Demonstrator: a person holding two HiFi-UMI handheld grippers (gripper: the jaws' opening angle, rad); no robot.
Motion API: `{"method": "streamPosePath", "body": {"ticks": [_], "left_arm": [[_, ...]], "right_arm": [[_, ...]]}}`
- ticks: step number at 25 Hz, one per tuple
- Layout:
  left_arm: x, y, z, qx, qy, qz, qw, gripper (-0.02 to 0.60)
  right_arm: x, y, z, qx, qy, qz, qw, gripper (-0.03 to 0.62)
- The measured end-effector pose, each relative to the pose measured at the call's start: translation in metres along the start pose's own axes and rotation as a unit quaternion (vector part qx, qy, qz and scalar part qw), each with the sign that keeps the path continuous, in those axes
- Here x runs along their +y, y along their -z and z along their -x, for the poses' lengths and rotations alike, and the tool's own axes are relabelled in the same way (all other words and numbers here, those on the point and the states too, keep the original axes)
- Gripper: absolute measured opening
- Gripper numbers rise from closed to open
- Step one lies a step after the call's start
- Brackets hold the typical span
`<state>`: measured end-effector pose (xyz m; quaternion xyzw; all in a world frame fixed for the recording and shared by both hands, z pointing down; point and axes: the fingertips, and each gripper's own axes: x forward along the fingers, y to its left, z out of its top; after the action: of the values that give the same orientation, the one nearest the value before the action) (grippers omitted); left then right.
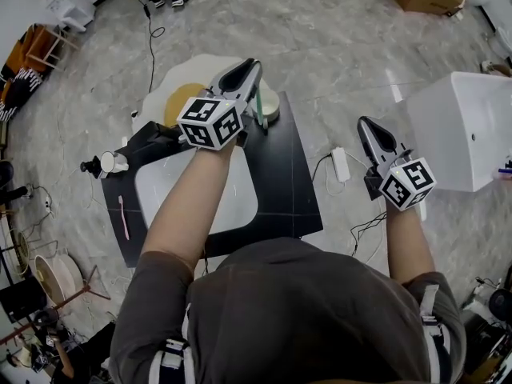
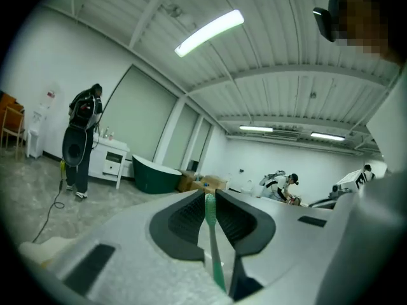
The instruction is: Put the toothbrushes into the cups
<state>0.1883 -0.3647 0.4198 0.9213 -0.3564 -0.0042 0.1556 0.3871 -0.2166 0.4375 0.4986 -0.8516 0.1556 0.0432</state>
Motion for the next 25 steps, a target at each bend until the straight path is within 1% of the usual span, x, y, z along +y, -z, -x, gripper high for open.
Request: {"method": "streamPosePath", "body": {"ticks": [2,4,7,9,13,17,19,22,25], "left_arm": [[0.008,-0.006,-0.011,-0.020,-0.005,-0.014,0.9997,0.054],[0.014,-0.003,-0.021,-0.031,-0.009,-0.026,0.9991,0.054],[0.017,0.011,-0.033,-0.038,-0.007,-0.042,0.9984,0.054],[0.019,0.024,-0.036,-0.035,-0.005,-0.049,0.9982,0.055],[0.024,0.060,-0.034,0.001,-0.005,-0.069,0.9976,0.057],[0.024,0.101,-0.020,0.053,-0.015,-0.059,0.9967,0.060],[0.019,0.116,-0.011,0.077,-0.016,-0.057,0.9952,0.079],[0.011,0.117,0.006,0.085,-0.018,-0.052,0.9949,0.154],[0.000,0.100,0.026,0.070,-0.019,-0.046,0.9963,0.167]], "right_arm": [[-0.007,0.003,0.002,0.001,0.007,-0.002,1.000,-0.008],[-0.012,0.009,0.003,0.005,0.012,-0.001,1.000,-0.008],[-0.015,0.017,0.005,0.014,0.016,-0.002,1.000,-0.008],[-0.017,0.019,0.005,0.017,0.019,-0.004,1.000,-0.008],[-0.021,0.022,0.002,0.021,0.022,-0.005,1.000,-0.008],[-0.015,0.023,-0.009,0.025,0.014,-0.005,1.000,-0.008],[-0.009,0.024,-0.017,0.028,0.006,-0.004,1.000,-0.008],[0.002,0.017,-0.032,0.025,-0.012,-0.001,1.000,-0.006],[0.017,0.005,-0.044,0.020,-0.034,0.004,0.999,-0.008]]}}
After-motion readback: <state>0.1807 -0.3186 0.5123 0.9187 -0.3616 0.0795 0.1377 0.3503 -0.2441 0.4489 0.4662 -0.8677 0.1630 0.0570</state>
